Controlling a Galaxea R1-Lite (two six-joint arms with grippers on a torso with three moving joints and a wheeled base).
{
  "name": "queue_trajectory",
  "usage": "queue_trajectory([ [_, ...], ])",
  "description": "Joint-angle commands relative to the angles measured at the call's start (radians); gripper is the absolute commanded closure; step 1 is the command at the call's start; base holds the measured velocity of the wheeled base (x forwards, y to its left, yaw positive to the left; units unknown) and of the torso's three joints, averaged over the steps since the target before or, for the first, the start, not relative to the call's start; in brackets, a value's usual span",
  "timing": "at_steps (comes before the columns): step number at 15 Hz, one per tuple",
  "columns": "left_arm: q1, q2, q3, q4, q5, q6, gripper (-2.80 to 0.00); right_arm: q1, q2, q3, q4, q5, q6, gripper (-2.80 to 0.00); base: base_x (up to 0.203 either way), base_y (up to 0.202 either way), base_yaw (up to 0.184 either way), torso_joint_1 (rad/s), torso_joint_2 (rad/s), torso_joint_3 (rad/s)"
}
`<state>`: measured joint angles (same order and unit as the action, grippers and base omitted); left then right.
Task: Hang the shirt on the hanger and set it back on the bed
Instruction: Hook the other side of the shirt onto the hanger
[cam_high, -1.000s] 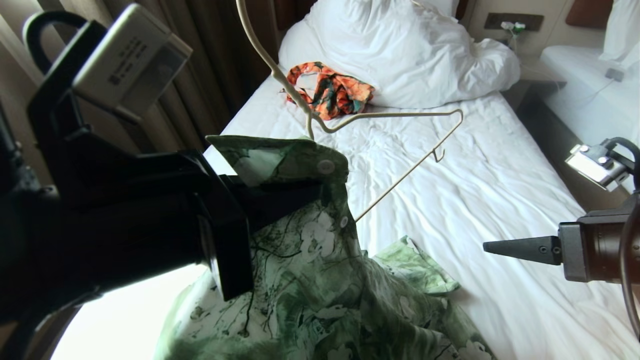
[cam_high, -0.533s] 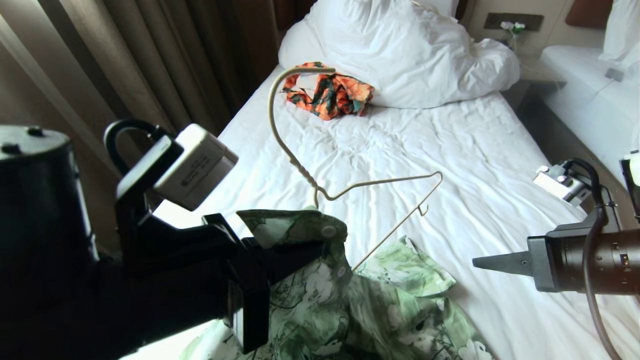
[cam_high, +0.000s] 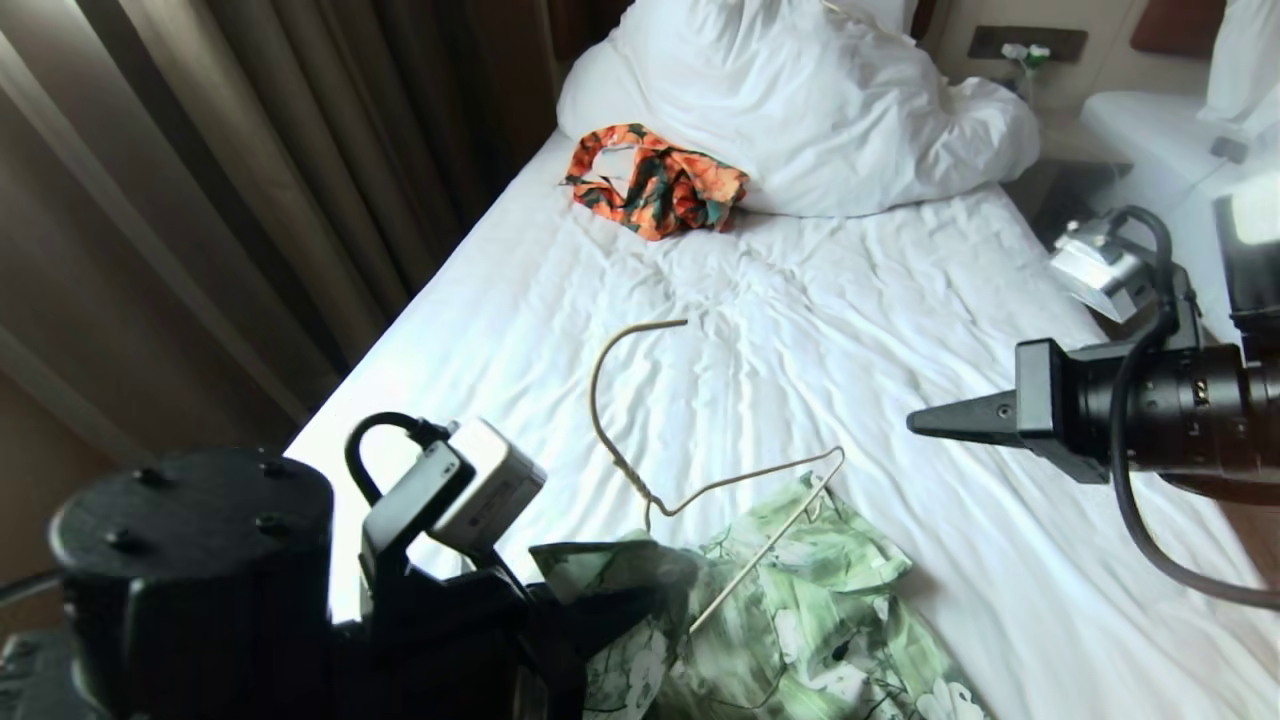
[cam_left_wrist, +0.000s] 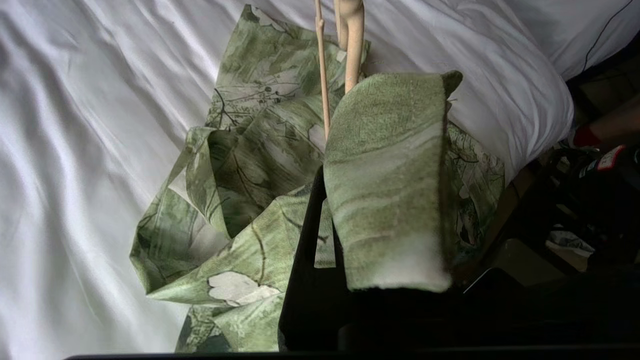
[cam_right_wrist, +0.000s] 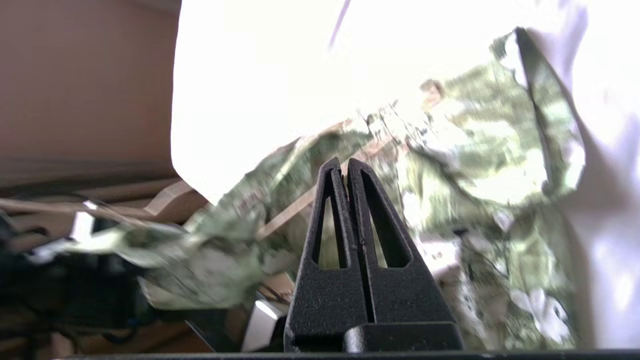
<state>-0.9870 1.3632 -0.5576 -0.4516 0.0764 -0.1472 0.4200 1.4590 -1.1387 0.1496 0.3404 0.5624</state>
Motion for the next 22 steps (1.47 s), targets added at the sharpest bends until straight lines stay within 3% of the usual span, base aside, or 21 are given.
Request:
queue_trajectory([
  [1,-0.002,0.077,0.034,-0.040,-0.004,-0.005,0.00,0.003,0.101,-0.093,0.004,0.002,0.019,0.00,0.000,0.000,0.000,0.000,0.00,0.000],
  [5,-0.011,0.171,0.079,-0.146,-0.075,-0.009,0.00,0.006,0.277,-0.200,0.016,-0.013,0.069,0.00,0.000,0.000,0.000,0.000,0.00,0.000],
  [8,-0.044,0.171,0.082,-0.151,-0.078,-0.029,0.00,0.033,0.428,-0.417,0.113,-0.017,0.110,0.00,0.000,0.000,0.000,0.000,0.00,0.000],
  [13,-0.054,0.142,0.100,-0.151,-0.076,-0.032,0.00,0.183,0.657,-0.782,0.380,-0.027,0.149,0.00,0.000,0.000,0.000,0.000,0.00,0.000],
  [15,-0.062,0.117,0.110,-0.150,-0.076,-0.031,0.00,0.263,0.727,-0.835,0.436,-0.073,0.151,0.00,0.000,0.000,0.000,0.000,0.00,0.000],
  [16,-0.075,0.098,0.122,-0.150,-0.074,-0.031,0.00,0.291,0.746,-0.839,0.445,-0.094,0.151,-2.80,0.000,0.000,0.000,0.000,0.00,0.000],
  [19,-0.082,0.088,0.134,-0.150,-0.070,-0.029,0.00,0.325,0.774,-0.838,0.456,-0.100,0.169,-2.80,0.000,0.000,0.000,0.000,0.00,0.000],
  [22,-0.082,0.086,0.139,-0.151,-0.069,-0.029,0.00,0.340,0.808,-0.833,0.456,-0.114,0.248,-2.80,0.000,0.000,0.000,0.000,0.00,0.000],
])
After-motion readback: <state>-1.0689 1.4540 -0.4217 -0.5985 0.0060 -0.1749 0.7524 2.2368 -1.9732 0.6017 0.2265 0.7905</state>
